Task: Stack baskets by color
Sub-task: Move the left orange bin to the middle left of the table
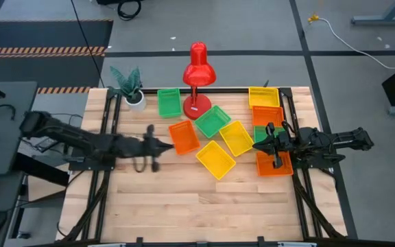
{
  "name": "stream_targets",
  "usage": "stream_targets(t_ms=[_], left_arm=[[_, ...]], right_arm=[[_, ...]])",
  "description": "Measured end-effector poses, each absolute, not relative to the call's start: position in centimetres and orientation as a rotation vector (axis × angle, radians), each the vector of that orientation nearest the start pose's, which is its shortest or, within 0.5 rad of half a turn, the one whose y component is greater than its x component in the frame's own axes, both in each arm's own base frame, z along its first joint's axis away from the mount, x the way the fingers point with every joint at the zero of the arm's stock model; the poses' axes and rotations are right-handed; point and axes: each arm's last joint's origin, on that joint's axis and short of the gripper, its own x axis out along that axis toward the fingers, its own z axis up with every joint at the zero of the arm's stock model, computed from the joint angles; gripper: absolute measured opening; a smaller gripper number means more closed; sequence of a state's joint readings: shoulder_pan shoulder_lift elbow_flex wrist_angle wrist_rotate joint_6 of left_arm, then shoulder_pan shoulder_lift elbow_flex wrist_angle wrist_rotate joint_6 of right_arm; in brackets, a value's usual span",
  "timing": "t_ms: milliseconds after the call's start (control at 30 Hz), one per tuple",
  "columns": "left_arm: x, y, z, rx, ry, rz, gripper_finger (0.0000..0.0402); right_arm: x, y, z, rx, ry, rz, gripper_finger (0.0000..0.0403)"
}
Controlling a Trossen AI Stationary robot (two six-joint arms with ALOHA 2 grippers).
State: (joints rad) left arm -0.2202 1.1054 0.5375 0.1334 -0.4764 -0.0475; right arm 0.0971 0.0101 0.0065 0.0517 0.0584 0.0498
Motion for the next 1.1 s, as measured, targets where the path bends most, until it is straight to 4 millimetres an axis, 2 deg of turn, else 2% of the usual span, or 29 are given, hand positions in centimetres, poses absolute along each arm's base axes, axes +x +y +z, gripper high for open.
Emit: stream_targets(t_ms=[133, 367, 500, 633, 733, 900, 1000, 1100], left_arm=[[26.2, -4.3, 21.6, 0.095, 0.584, 0.345, 0.0038], [32.0, -4.5, 19.8, 0.013, 0.713, 0.383, 0.0134], [34.1, -3.5, 17.9, -0.039, 0.814, 0.396, 0.0183], [35.2, -2.3, 17.0, -0.064, 0.901, 0.464, 0.0201], [35.1, -1.8, 16.1, -0.044, 0.984, 0.487, 0.0194], [34.6, -1.5, 15.8, -0.048, 1.071, 0.47, 0.0158], [34.2, -1.5, 15.7, -0.03, 1.115, 0.464, 0.0118], [33.6, -1.6, 15.6, 0.01, 1.188, 0.419, 0.0049]], right_arm=[[9.7, 0.8, 17.0, 0.053, -0.047, 0.04, 0.0018], [9.7, 0.8, 17.0, 0.053, -0.047, 0.04, 0.0018], [9.7, 0.8, 17.0, 0.053, -0.047, 0.04, 0.0018], [9.7, 0.8, 17.0, 0.053, -0.047, 0.04, 0.0018], [9.7, 0.8, 17.0, 0.053, -0.047, 0.04, 0.0018], [9.7, 0.8, 17.1, 0.054, -0.054, 0.04, 0.0018], [9.7, 0.8, 17.1, 0.055, -0.061, 0.04, 0.0018], [9.8, 0.8, 17.1, 0.054, -0.061, 0.041, 0.0018]])
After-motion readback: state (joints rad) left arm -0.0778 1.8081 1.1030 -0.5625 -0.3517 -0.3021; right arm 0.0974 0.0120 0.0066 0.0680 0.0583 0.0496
